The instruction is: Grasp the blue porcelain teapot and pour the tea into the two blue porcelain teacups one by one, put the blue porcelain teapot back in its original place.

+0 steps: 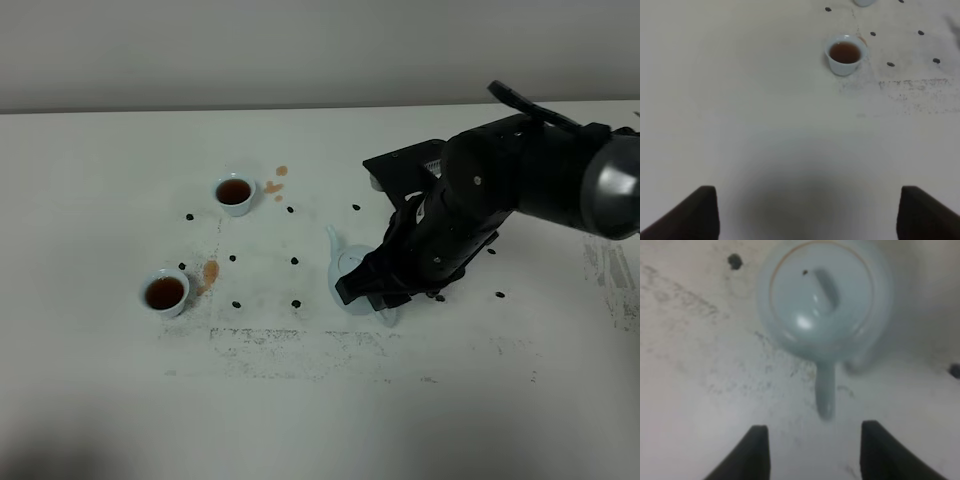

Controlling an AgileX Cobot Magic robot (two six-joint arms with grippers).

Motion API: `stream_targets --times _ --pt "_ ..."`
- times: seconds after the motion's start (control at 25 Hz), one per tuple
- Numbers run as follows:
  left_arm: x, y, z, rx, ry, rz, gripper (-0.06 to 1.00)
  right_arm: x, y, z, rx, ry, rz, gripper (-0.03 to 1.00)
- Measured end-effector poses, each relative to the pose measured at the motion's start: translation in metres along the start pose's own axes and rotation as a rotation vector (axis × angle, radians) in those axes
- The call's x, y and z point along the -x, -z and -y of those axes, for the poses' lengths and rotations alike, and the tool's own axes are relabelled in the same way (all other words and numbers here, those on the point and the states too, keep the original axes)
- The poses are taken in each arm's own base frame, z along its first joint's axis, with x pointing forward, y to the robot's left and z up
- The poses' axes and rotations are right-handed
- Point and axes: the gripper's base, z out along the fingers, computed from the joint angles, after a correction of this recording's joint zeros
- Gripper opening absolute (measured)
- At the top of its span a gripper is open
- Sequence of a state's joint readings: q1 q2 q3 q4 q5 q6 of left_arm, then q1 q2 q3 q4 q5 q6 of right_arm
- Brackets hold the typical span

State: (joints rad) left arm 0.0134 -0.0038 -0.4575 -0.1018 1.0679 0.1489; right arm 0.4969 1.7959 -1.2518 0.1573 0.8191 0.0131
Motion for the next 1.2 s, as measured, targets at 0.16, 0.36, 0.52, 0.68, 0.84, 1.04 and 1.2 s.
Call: stream_targets --times 0.16,0.36,0.52,0.68,0.84,1.04,1.2 --pt "0.0 0.0 0.0 0.0 0.0 0.0 0.73 -0.007 0.058 -0.002 -0.025 0.001 0.099 0.44" --pt "0.0 0.0 0.0 0.0 0.0 0.0 0.73 -0.034 0.138 0.017 -0.168 -0.077 0.235 0.44" --pt "0.0 0.0 0.0 0.0 0.0 0.0 0.73 -0.085 0.185 0.039 -0.264 -0.179 0.319 0.44" --pt "0.0 0.0 0.0 0.0 0.0 0.0 0.73 -0.148 0.212 0.055 -0.339 -0.28 0.4 0.44" --pt "0.0 0.0 0.0 0.0 0.0 0.0 0.73 -0.206 0.226 0.062 -0.438 -0.348 0.445 0.44" --pt "0.0 0.0 0.0 0.0 0.0 0.0 0.73 -0.26 0.228 0.056 -0.464 -0.369 0.524 0.44" --pt "0.0 0.0 0.0 0.0 0.0 0.0 0.73 -0.291 0.214 0.05 -0.431 -0.37 0.583 0.44"
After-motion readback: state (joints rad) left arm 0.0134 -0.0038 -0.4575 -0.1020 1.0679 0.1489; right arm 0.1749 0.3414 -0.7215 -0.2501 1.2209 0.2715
